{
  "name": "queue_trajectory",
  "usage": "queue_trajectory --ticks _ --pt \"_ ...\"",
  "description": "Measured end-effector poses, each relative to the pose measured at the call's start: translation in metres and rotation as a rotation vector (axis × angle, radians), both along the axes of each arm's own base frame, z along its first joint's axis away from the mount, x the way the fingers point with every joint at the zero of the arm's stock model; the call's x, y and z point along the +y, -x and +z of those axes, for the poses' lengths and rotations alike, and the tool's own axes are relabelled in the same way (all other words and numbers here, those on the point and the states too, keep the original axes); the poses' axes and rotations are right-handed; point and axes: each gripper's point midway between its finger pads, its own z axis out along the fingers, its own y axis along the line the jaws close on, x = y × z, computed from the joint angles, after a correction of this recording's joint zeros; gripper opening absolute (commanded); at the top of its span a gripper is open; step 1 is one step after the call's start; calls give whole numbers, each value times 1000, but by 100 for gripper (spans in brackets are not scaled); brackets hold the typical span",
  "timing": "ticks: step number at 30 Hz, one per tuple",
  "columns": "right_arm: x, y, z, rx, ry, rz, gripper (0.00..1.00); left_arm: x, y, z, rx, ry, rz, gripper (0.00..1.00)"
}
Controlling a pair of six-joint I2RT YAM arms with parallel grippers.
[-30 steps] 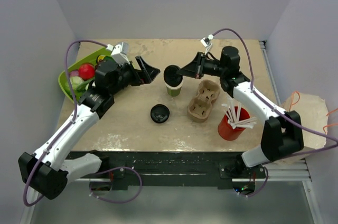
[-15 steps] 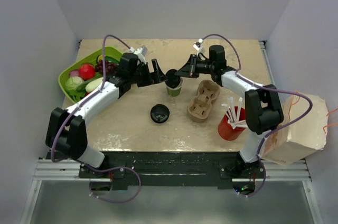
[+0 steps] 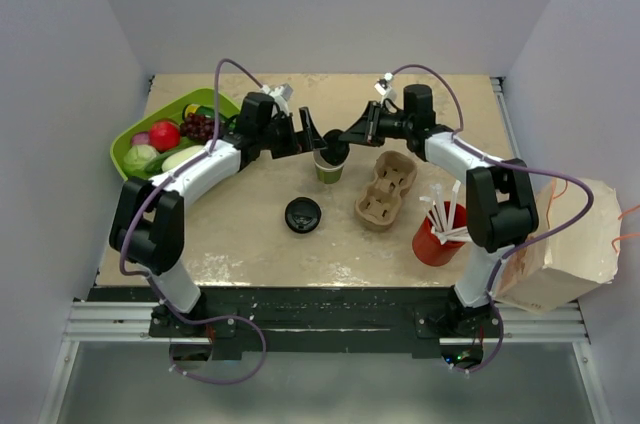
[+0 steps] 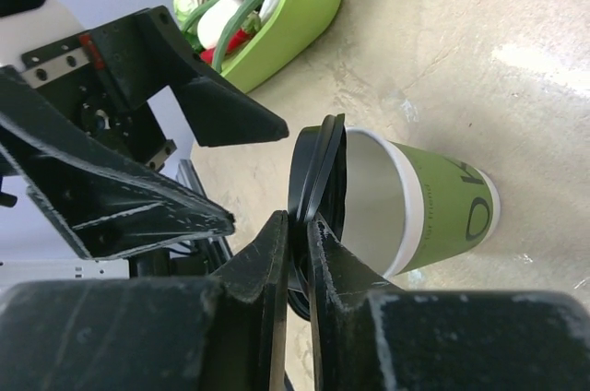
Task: Pack the takeout coffee
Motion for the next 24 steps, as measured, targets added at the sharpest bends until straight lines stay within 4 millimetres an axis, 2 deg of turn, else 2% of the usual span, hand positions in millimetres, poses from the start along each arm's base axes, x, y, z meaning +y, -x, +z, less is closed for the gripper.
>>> queue_trajectory --ticks 8,13,16,24 --pt "-4 -3 -6 6 20 -12 21 -5 -6 -17 37 -7 -12 100" --pt "-5 -3 -15 23 44 -11 24 -7 -8 -21 46 -7 -15 100" --pt "-7 -5 -18 24 64 -22 29 -8 -7 -24 53 -5 -21 100" --pt "-10 -11 -26 15 102 -35 31 -10 -6 -26 67 8 -27 99"
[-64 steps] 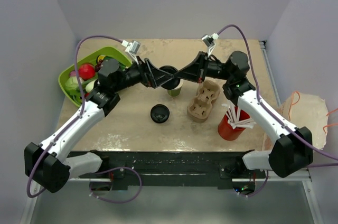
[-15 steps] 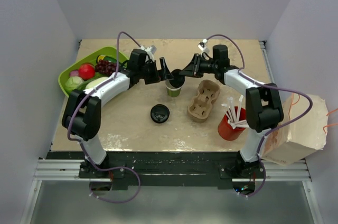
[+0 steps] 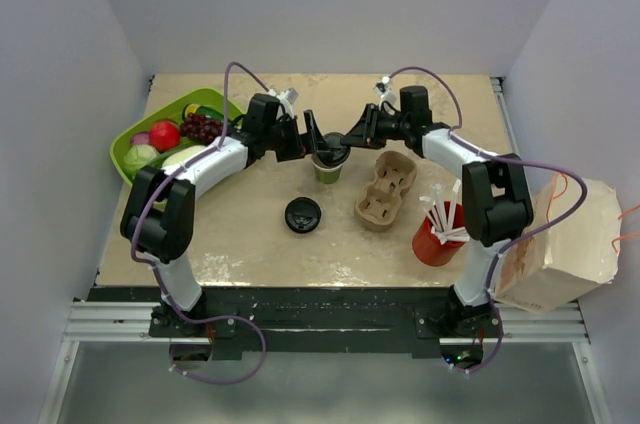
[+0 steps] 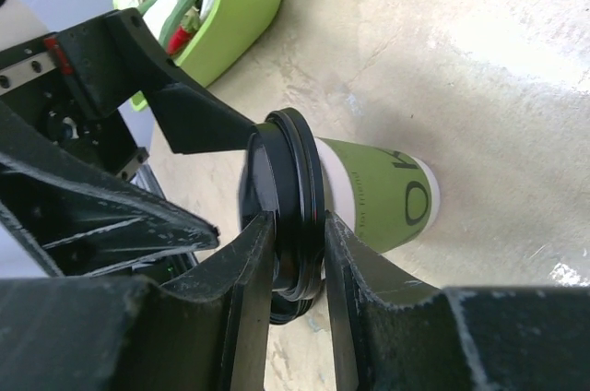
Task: Pack the takeout coffee
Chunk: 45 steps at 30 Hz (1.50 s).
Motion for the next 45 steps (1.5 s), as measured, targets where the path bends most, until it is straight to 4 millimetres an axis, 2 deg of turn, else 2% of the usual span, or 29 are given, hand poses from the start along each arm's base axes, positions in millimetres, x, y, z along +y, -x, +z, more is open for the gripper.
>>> queue_trajectory --ticks 9,21,27,33,38,45 --pt "0 1 -16 32 19 11 35 -6 3 -4 55 43 3 92" --pt "6 13 -22 40 51 56 42 -8 3 -2 91 74 35 88" --pt "12 19 -17 35 53 73 45 -7 4 -4 105 67 43 87" --pt "18 23 -4 3 50 85 46 -4 4 -9 112 51 63 80" --pt "22 25 -9 8 83 74 47 -3 5 -11 118 48 66 73" --pt "16 24 -22 19 159 33 48 -2 7 -15 127 47 65 66"
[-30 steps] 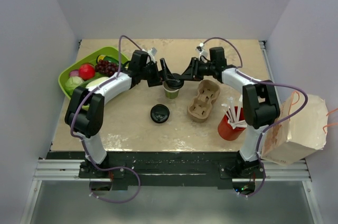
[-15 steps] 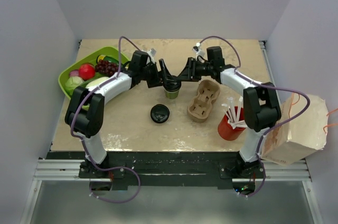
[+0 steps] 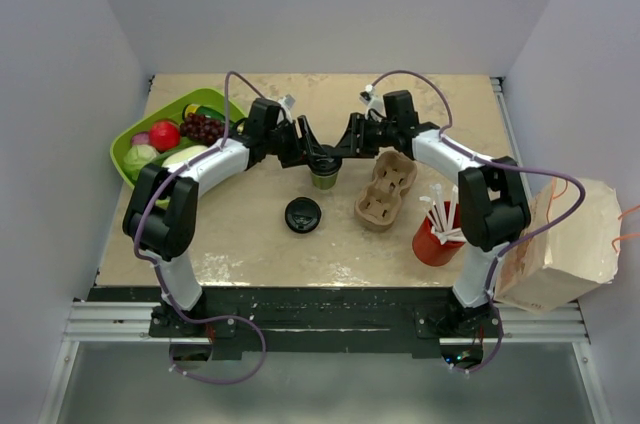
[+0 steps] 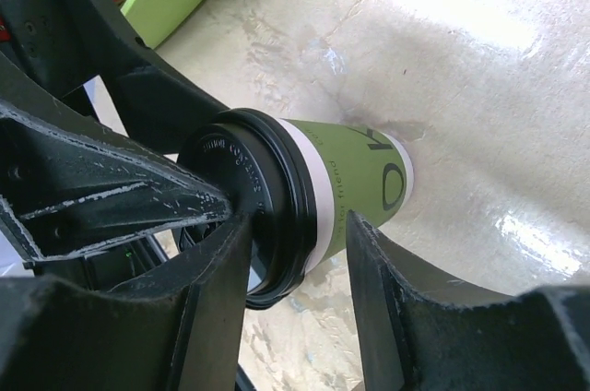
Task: Pack the takeout coffee
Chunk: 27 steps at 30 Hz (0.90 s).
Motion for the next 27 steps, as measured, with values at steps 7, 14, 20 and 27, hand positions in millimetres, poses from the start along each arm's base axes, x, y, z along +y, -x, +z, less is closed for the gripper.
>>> queue_trajectory --ticks 7,14,20,27 --pt "4 2 0 -1 -2 10 48 -1 1 1 6 16 -1 59" --pt "11 6 -2 -14 22 19 45 2 0 3 10 22 10 42" --pt "8 4 0 -43 69 -17 44 5 -1 7 4 21 24 37" --pt "9 13 -1 -48 84 -19 46 11 7 1 33 -20 28 66"
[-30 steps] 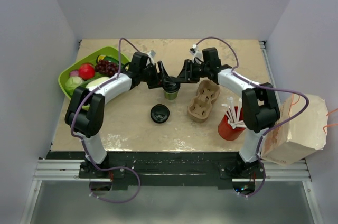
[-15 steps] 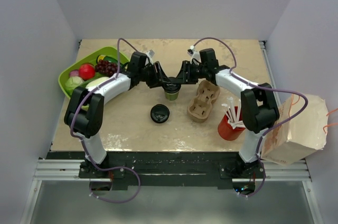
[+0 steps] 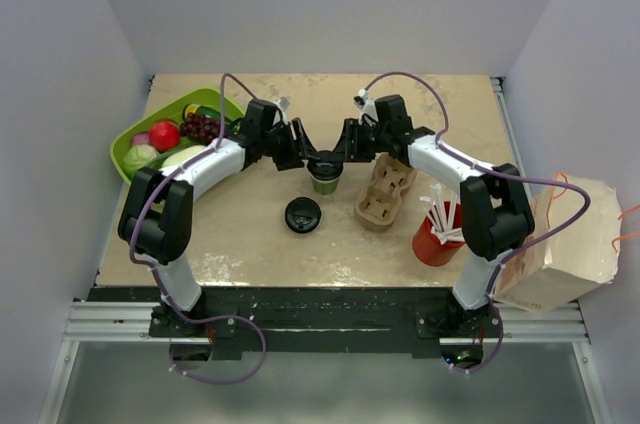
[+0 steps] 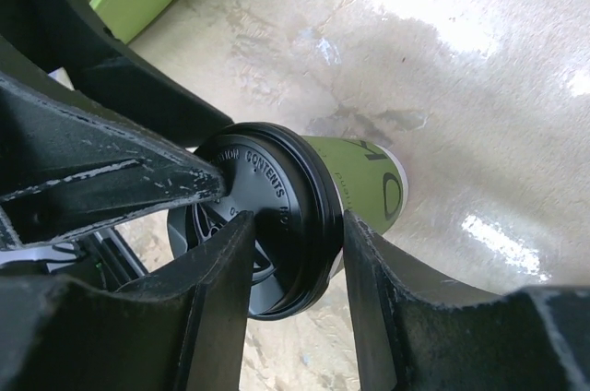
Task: Pack the takeout coffee
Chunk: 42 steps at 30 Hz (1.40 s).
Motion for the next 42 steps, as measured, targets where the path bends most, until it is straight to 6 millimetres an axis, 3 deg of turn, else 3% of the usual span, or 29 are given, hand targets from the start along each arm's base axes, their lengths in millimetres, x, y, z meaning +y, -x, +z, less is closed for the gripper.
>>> queue_trajectory --ticks 13,30,36,42 --pt "1 8 -2 22 -12 -8 52 2 23 -7 59 7 -44 76" --pt "-9 14 17 16 -18 -103 56 2 30 -1 59 21 -55 75" --pt "-10 28 3 76 -2 -105 56 2 32 2 57 26 -55 69" --pt "2 38 2 104 -28 -89 49 0 40 -4 90 55 -57 51"
